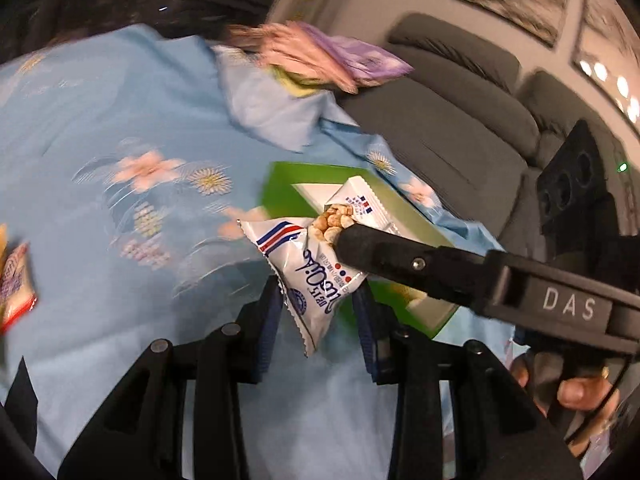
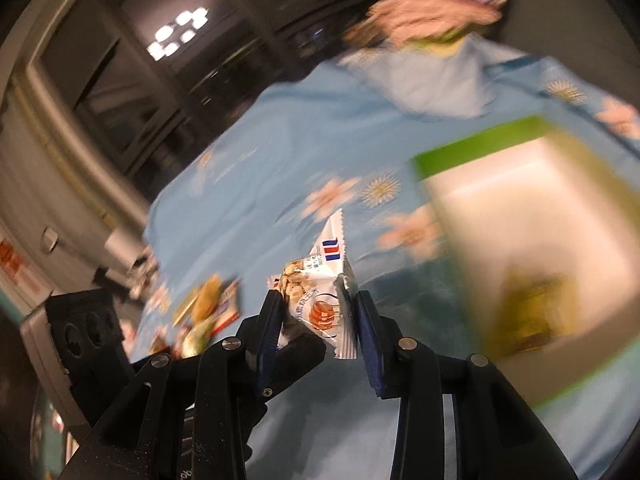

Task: Organize snacks
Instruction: 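Carry the white peanut packet into the green box and release it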

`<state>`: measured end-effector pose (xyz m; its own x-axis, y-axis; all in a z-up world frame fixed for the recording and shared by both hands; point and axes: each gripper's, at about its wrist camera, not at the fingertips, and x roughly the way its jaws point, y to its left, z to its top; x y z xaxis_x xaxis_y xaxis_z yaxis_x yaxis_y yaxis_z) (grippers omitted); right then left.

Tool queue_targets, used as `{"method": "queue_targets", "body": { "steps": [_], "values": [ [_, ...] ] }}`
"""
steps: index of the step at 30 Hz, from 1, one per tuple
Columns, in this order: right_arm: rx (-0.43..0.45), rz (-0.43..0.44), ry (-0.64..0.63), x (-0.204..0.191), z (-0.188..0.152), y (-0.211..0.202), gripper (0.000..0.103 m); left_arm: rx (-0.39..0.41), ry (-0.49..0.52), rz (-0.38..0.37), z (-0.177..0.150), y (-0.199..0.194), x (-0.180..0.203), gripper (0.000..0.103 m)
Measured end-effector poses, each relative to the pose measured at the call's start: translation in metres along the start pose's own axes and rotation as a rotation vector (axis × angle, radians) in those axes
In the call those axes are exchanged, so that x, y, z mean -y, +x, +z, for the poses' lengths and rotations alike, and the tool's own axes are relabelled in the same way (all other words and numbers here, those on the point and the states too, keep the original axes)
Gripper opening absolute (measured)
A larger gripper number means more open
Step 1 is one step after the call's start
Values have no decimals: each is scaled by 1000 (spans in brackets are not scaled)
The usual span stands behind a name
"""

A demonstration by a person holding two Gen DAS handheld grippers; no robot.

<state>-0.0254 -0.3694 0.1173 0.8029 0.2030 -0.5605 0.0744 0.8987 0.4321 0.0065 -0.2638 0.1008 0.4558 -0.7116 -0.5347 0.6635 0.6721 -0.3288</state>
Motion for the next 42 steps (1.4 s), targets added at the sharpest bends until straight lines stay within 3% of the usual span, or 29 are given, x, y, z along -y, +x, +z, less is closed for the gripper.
{"method": "queue_targets", "body": {
  "steps": [5, 11, 12, 13, 14, 15, 16, 19, 25, 27, 31, 34, 38, 42],
  "values": [
    [76, -146, 74, 43, 22, -30, 39, -60, 96, -47, 26, 55, 46, 36],
    [105, -264, 204, 89, 27, -33, 40, -149, 174, -5, 37, 108, 72, 38],
    [105, -268, 242, 95, 27, -33, 47, -150, 168, 3, 36, 110, 74, 44],
    [107, -269, 271, 100, 26, -35, 64, -148, 162, 4, 36, 110, 75, 58],
    [112, -262, 302, 104, 24, -37, 75, -140, 152, 8, 35, 109, 75, 68],
    [132, -232, 334, 107, 22, -40, 91, -122, 146, 26, 35, 107, 74, 89],
    [152, -202, 350, 108, 19, -46, 97, -97, 146, 53, 33, 102, 76, 103],
    [165, -156, 379, 108, 16, -51, 100, -58, 166, 99, 33, 89, 74, 103],
    [99, -174, 317, 81, 16, -37, 102, -46, 169, 141, 23, 59, 56, 103],
    [81, -159, 295, 67, 15, -30, 103, -28, 156, 201, 18, 44, 44, 102],
    [32, -65, 233, 33, 10, -11, 103, 10, 79, 247, 10, 10, 12, 102],
    [6, -39, 192, 9, 8, 1, 103, 31, 26, 263, 0, -17, -16, 102],
    [-13, 8, 170, -19, 3, 17, 102, 74, 13, 343, -22, -46, -46, 102],
    [-69, 9, 131, -47, -6, 43, 102, 165, -106, 372, -45, -69, -87, 103]
  ]
}}
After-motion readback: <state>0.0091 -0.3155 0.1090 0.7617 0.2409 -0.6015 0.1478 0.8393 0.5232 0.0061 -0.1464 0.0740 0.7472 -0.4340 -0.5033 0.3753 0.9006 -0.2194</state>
